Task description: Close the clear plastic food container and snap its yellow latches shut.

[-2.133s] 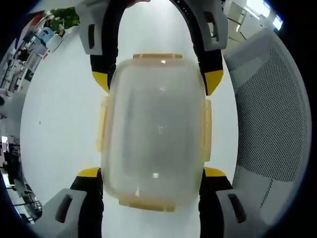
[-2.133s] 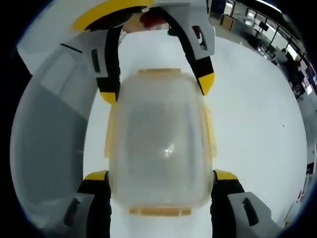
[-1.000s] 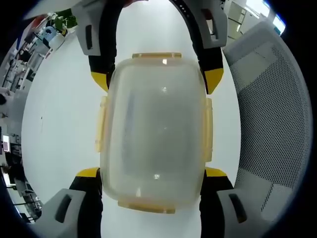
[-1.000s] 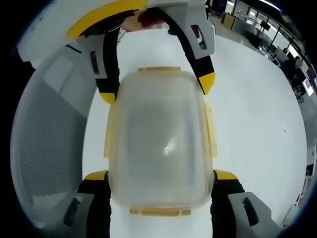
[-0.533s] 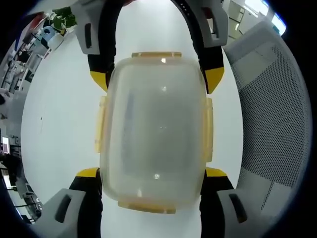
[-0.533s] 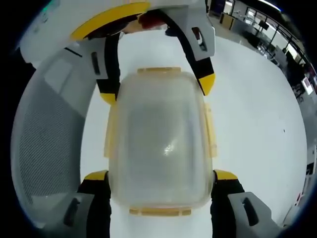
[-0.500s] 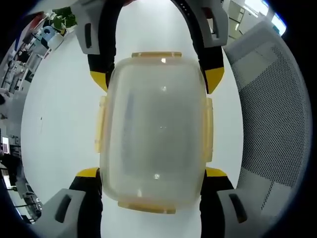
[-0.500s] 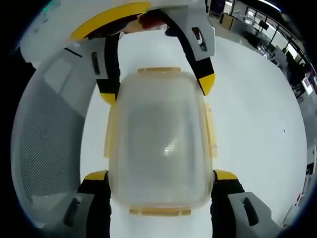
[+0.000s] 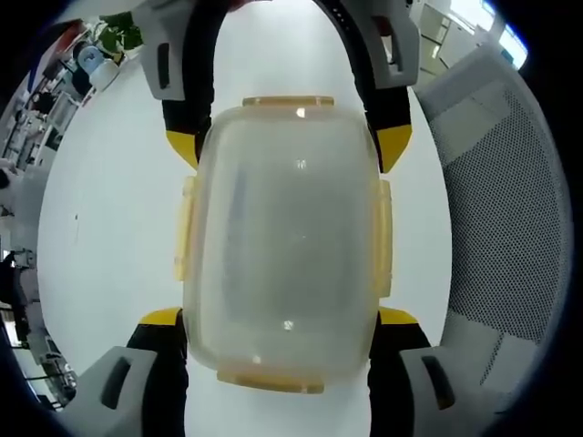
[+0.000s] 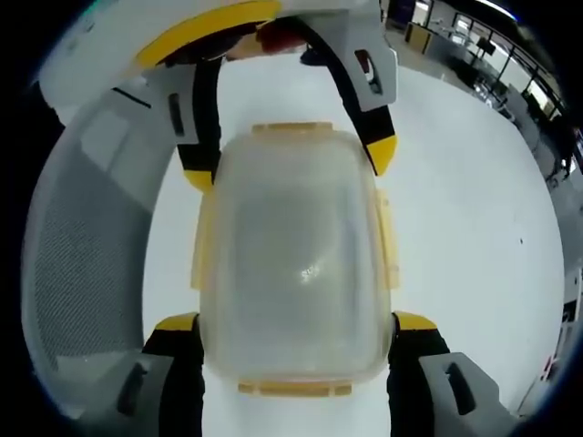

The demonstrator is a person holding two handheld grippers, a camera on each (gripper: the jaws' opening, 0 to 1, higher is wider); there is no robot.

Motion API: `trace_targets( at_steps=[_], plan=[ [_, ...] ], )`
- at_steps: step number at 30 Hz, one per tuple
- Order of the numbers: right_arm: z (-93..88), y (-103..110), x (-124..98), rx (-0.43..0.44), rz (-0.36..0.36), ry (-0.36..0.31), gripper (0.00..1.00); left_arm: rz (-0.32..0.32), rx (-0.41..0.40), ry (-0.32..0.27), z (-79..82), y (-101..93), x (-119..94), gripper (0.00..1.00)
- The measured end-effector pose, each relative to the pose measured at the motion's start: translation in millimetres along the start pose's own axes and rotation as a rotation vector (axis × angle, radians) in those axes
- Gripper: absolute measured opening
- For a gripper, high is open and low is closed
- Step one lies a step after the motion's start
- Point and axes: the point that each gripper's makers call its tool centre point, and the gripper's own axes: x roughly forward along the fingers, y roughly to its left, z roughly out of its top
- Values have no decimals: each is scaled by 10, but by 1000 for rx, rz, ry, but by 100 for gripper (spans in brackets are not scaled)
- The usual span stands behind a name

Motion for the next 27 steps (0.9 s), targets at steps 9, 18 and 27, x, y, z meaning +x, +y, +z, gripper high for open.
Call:
trace_targets(
  at_steps=[9, 18, 27],
  plan=[
    [2, -60, 1, 0, 0, 2, 83, -4, 2, 1, -3, 62, 12, 83],
    [12, -136, -2, 0, 0, 7, 83, -6, 2, 1, -8, 140, 25, 83],
    [18, -227, -8, 3, -1, 5, 83, -8, 4, 1, -9, 238, 43, 83]
  ],
)
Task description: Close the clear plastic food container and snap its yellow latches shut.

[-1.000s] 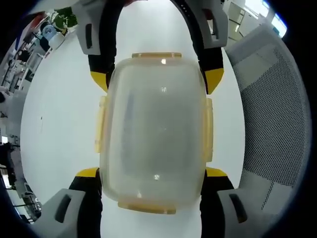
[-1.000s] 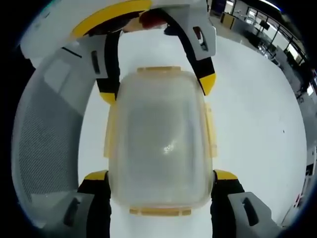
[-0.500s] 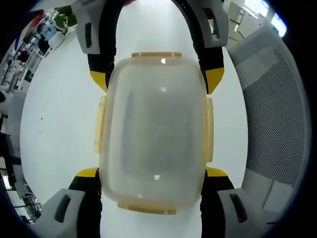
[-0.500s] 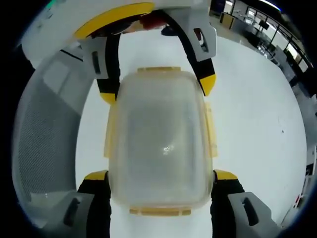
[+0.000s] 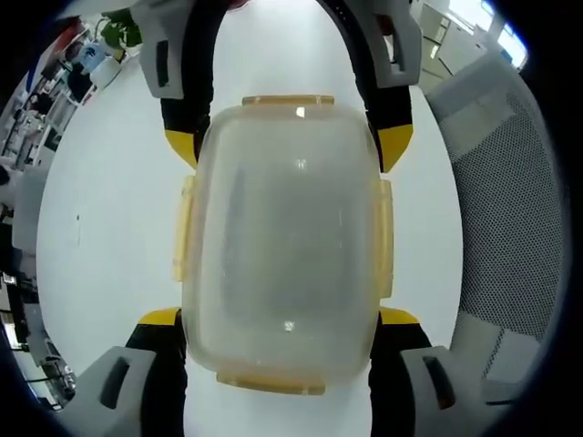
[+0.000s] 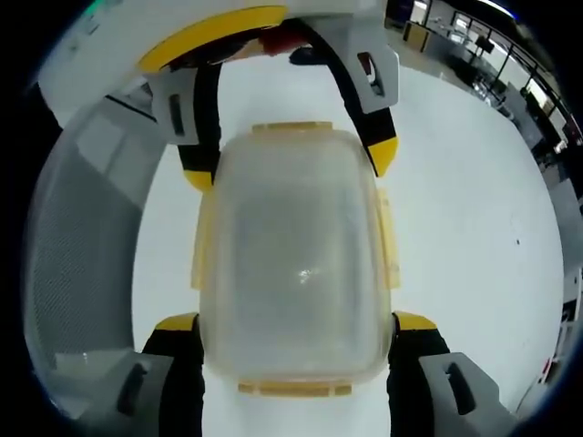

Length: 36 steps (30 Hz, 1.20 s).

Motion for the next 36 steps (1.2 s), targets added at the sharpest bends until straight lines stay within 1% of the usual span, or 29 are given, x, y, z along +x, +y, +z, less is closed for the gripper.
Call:
trace_targets(
  at_steps=[19, 36],
  plan=[
    [14, -232, 6, 1, -1, 4, 83, -2, -2, -11, -11, 228, 28, 84],
    [23, -350, 5, 0, -1, 12, 83, -3, -2, -10, -18, 339, 41, 84]
  ],
)
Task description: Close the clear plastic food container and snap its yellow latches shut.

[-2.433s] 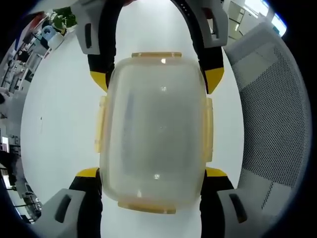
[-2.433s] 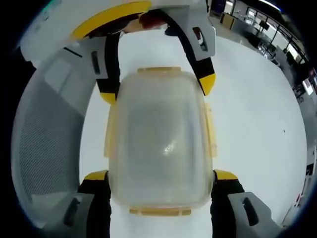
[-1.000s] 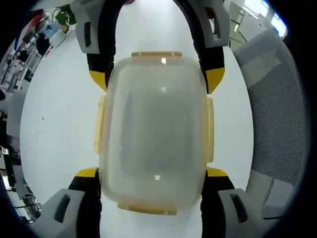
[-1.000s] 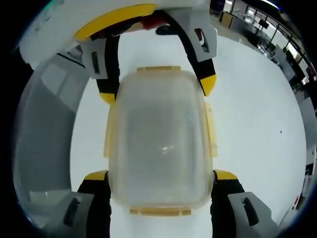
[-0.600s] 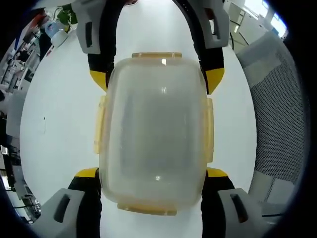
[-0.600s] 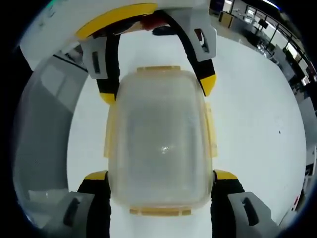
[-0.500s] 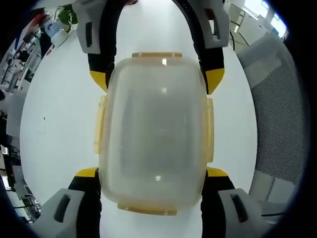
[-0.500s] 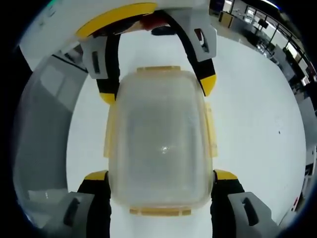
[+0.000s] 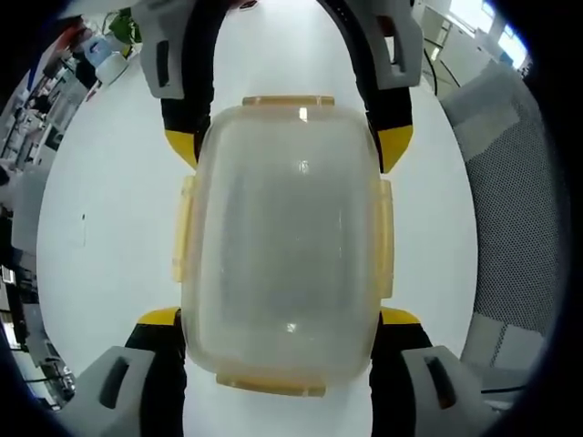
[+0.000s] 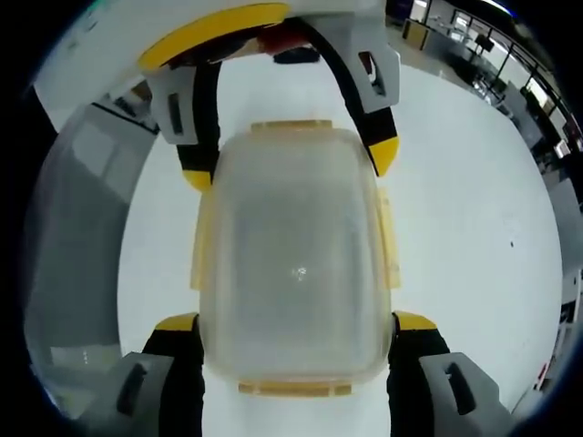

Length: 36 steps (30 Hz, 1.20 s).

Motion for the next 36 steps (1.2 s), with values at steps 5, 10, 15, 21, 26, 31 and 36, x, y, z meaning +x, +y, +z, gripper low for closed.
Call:
trace_targets(
  at_steps=[5, 10, 15, 21, 26, 31, 36],
  plan=[
    [8, -40, -2, 4, -2, -4, 83, 0, 4, 5, -6, 44, 5, 84],
    [11, -65, -6, 4, -2, -8, 83, 0, 3, 7, -7, 70, 8, 84],
    [9, -102, -5, -2, 2, 5, 83, 0, -5, -3, -5, 101, 12, 84],
    [4, -101, -4, -4, 3, 8, 83, 4, -6, -11, 1, 97, 5, 84],
    [5, -98, -10, -6, 3, 10, 83, 2, -4, -2, 0, 98, 10, 85],
    [3, -98, -10, -9, 4, 15, 84, 0, -3, -5, -1, 102, 9, 85],
    [6, -99, -19, -11, 1, 9, 84, -4, 0, 0, 1, 100, 2, 85]
  ],
)
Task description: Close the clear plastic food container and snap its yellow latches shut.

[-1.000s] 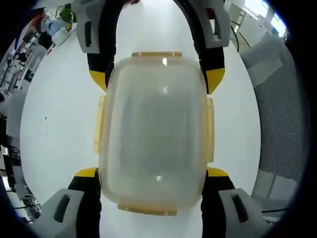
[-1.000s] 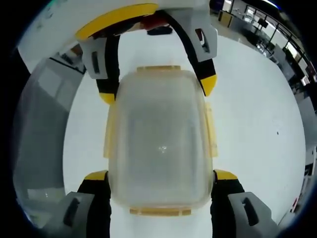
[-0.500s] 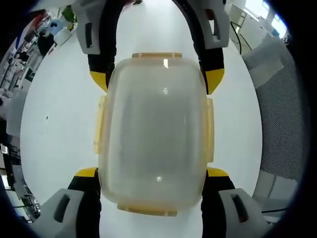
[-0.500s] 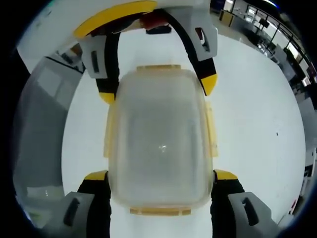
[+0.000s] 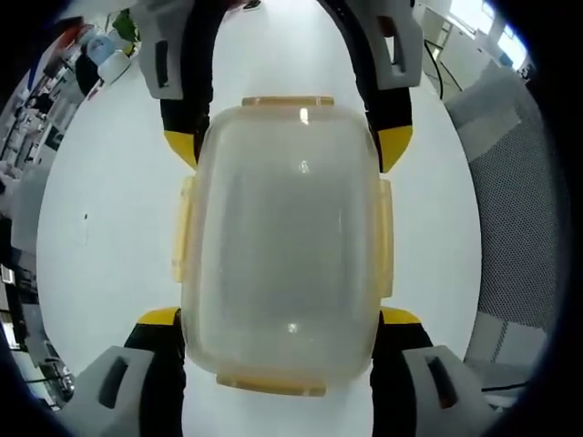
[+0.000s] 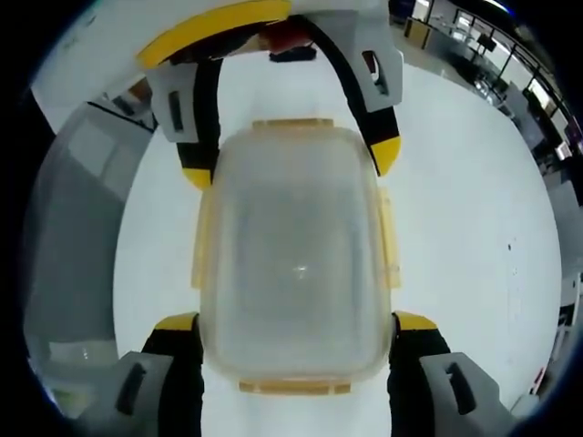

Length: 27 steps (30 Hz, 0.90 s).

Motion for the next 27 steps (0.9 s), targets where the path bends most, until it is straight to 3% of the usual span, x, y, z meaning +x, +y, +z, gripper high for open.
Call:
trace_targets(
  at_steps=[4, 5, 6, 7, 8, 10, 16, 22, 27],
  plan=[
    [5, 0, -18, 3, -8, -12, 86, 5, 30, 17, -5, 5, 9, 86],
    [6, 6, -24, -4, -10, -12, 90, -11, 76, 15, -13, -25, 30, 93],
    [37, -2, -34, -3, -22, -30, 95, -5, 63, 23, -38, -38, 47, 98],
    [65, -1, -43, 8, -22, -45, 98, -14, 77, 63, -99, -38, 26, 100],
    [115, 15, -54, 22, -12, -72, 100, -2, 63, 32, -55, -22, 34, 99],
    [83, -56, -71, 0, -48, -50, 100, 2, 37, 10, -20, 0, 8, 99],
    [39, 0, -46, 7, -27, -41, 99, -1, 27, 5, -15, 16, -14, 99],
    [77, -7, -85, 53, -35, -94, 98, 2, 17, 4, -68, -4, -22, 99],
    [65, -1, -103, 75, -38, -99, 98, 14, -18, -16, -81, 9, -42, 99]
  ],
)
